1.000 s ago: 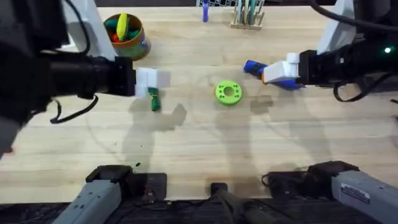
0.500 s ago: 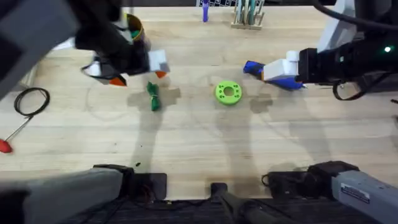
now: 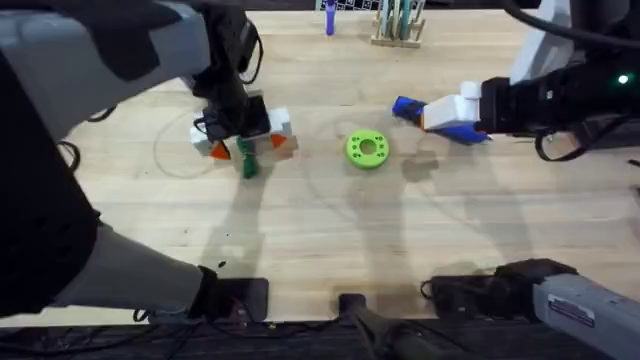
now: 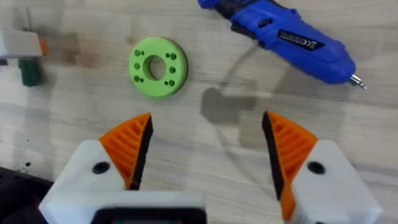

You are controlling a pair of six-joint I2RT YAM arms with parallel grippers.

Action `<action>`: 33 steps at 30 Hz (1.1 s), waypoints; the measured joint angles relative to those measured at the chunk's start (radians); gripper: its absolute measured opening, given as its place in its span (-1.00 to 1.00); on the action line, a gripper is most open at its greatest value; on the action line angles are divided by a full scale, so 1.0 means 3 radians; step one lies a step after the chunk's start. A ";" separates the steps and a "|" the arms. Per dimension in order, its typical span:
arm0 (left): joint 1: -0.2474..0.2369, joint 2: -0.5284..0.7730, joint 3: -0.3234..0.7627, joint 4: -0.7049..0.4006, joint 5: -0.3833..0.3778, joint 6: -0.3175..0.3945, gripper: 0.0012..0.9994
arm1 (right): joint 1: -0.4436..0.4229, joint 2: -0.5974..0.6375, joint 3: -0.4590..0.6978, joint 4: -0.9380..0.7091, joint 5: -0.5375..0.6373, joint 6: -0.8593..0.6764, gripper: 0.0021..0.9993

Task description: Pick up the gripper from the table and insert it into the empty holder that is missing its gripper. Then pick up a screw, insert it into the mounting hole, and use the screwdriver to tighten it. Finally, clean up the table by picking up the vegetable and placing it into the bucket.

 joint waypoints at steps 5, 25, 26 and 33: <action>0.0044 0.0000 -0.0138 0.0073 0.0001 0.0124 0.96 | 0.0000 0.0000 0.0000 0.0017 0.0000 0.0000 0.98; 0.0118 0.0070 -0.0169 0.0230 0.0028 0.0352 -0.98 | 0.0000 0.0000 0.0000 0.0018 0.0000 0.0000 0.99; 0.0118 0.0071 -0.0169 0.0223 0.0028 0.0351 -0.98 | 0.0000 0.0000 0.0000 0.0018 0.0000 0.0000 0.98; 0.0161 0.0053 -0.0052 -0.0036 0.0028 0.0392 -0.98 | 0.0000 0.0000 0.0000 0.0018 0.0000 0.0000 0.98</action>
